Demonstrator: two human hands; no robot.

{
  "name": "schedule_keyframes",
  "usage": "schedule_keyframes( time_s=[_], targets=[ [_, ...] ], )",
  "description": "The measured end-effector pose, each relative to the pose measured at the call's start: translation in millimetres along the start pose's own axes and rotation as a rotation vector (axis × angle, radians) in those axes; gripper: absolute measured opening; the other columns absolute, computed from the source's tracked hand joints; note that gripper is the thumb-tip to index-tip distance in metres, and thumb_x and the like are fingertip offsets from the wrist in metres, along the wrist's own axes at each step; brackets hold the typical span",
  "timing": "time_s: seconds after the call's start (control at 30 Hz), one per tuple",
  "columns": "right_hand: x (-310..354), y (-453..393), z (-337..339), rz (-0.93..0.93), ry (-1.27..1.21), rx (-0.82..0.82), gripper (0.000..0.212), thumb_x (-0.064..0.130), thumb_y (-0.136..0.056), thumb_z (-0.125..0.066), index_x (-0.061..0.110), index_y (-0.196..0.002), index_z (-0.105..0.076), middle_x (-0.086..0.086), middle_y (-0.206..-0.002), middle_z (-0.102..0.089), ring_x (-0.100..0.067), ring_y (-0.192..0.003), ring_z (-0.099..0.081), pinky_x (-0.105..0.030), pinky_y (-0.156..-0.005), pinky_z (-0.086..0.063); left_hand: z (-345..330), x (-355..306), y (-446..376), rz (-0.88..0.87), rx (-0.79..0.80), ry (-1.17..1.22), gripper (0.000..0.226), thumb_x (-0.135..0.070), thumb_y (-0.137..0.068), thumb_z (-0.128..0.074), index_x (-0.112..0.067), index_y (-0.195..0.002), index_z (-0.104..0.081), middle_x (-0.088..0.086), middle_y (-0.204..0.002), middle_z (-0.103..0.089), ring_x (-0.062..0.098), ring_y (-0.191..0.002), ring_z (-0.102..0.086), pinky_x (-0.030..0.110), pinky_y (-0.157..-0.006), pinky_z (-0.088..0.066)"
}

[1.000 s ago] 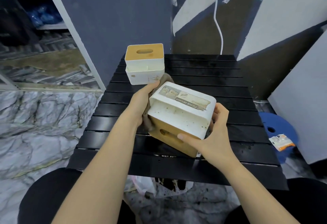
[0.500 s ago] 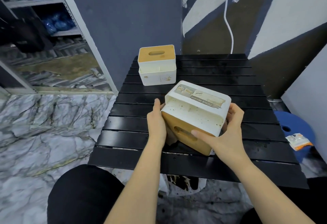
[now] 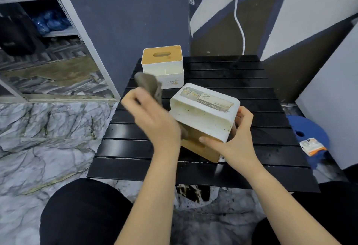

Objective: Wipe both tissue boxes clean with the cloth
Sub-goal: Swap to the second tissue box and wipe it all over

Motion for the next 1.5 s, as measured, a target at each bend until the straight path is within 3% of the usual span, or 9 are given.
schedule_keyframes(
  time_s=[0.07,0.2,0.33,0.57,0.73,0.9,1.1,1.33,1.5],
  targets=[
    [3,0,-2,-0.002,-0.011,0.002,0.110,0.004,-0.062,-0.097,0.020,-0.145,-0.026,0.019,-0.144,-0.042,0.021,-0.123,-0.047,-0.004,-0.092,-0.045,-31,-12,8,-0.201,0.212,-0.143,0.018,-0.030,-0.108,-0.037,-0.018,-0.098,-0.046,-0.022,-0.081,-0.062,-0.003,-0.074,-0.057,0.020,-0.067,-0.043],
    [7,1,-2,0.000,-0.054,-0.008,0.103,0.011,-0.063,-0.095,0.025,-0.140,-0.027,0.022,-0.133,-0.047,0.014,-0.114,-0.057,-0.011,-0.086,-0.051,-76,14,28,-0.569,0.706,-0.845,0.052,-0.051,-0.104,-0.031,-0.019,-0.103,-0.072,0.007,-0.146,-0.057,0.026,-0.146,-0.038,0.047,-0.116,-0.031],
    [4,2,-1,0.000,-0.051,-0.004,0.101,0.012,-0.065,-0.096,0.033,-0.137,-0.028,0.033,-0.125,-0.049,0.010,-0.115,-0.058,-0.015,-0.086,-0.053,-53,11,37,-0.621,0.986,-0.788,0.060,-0.046,-0.103,-0.023,-0.012,-0.141,-0.054,0.004,-0.148,-0.055,0.023,-0.139,-0.044,0.043,-0.120,-0.026],
    [-1,0,1,-0.003,-0.022,-0.005,0.111,0.019,-0.059,-0.100,0.028,-0.144,-0.028,0.021,-0.140,-0.045,0.012,-0.125,-0.050,-0.012,-0.094,-0.049,-14,6,11,-0.796,1.378,-0.747,0.055,-0.037,-0.105,-0.047,-0.014,-0.154,-0.038,-0.001,-0.163,-0.035,0.013,-0.153,-0.027,0.038,-0.126,-0.019],
    [-3,-4,3,-0.006,0.014,0.049,0.112,0.017,-0.060,-0.100,0.028,-0.144,-0.026,0.020,-0.144,-0.040,0.017,-0.125,-0.045,-0.009,-0.095,-0.046,-22,-9,-20,-0.636,1.629,-0.849,0.069,-0.024,-0.092,-0.047,-0.031,-0.158,-0.030,-0.017,-0.164,-0.027,-0.004,-0.151,-0.018,0.027,-0.126,-0.015],
    [-5,-8,9,-0.012,0.036,0.073,0.111,0.018,-0.062,-0.099,0.033,-0.143,-0.024,0.024,-0.142,-0.038,0.019,-0.124,-0.044,-0.014,-0.097,-0.049,-49,-20,-16,-1.039,1.543,-0.983,0.067,-0.021,-0.093,-0.059,-0.027,-0.156,-0.035,-0.003,-0.149,-0.054,0.021,-0.132,-0.054,0.047,-0.097,-0.052],
    [-6,-13,11,-0.002,0.074,0.116,0.116,0.020,-0.060,-0.100,0.025,-0.147,-0.024,0.015,-0.145,-0.041,0.012,-0.127,-0.047,-0.013,-0.098,-0.048,-39,-13,-28,-1.151,1.508,-0.828,0.054,-0.026,-0.092,-0.060,-0.014,-0.145,-0.056,0.003,-0.144,-0.060,0.026,-0.126,-0.063,0.043,-0.098,-0.056],
    [-6,-16,8,-0.007,0.098,0.141,0.117,0.042,-0.051,-0.098,0.032,-0.144,-0.027,0.015,-0.143,-0.043,0.000,-0.133,-0.047,-0.036,-0.108,-0.050,-27,0,-29,-1.294,1.360,-0.885,0.048,-0.013,-0.097,-0.052,-0.006,-0.145,-0.053,0.009,-0.143,-0.060,0.027,-0.126,-0.062,0.039,-0.105,-0.050],
    [-5,-24,11,-0.014,0.115,0.130,0.117,0.043,-0.051,-0.098,0.032,-0.142,-0.027,0.017,-0.139,-0.045,0.001,-0.130,-0.048,-0.039,-0.108,-0.051,-44,0,-21,-1.348,1.255,-0.850,0.043,-0.002,-0.091,-0.054,0.004,-0.133,-0.061,0.016,-0.125,-0.070,0.034,-0.105,-0.070,0.043,-0.081,-0.059]
  ],
)
Point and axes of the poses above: each hand's wrist, its own y-axis away from the middle knuckle, its own z-axis out of the back of the hand, x = y × z, the point moved 4 cm from there along -y, towards the middle knuckle
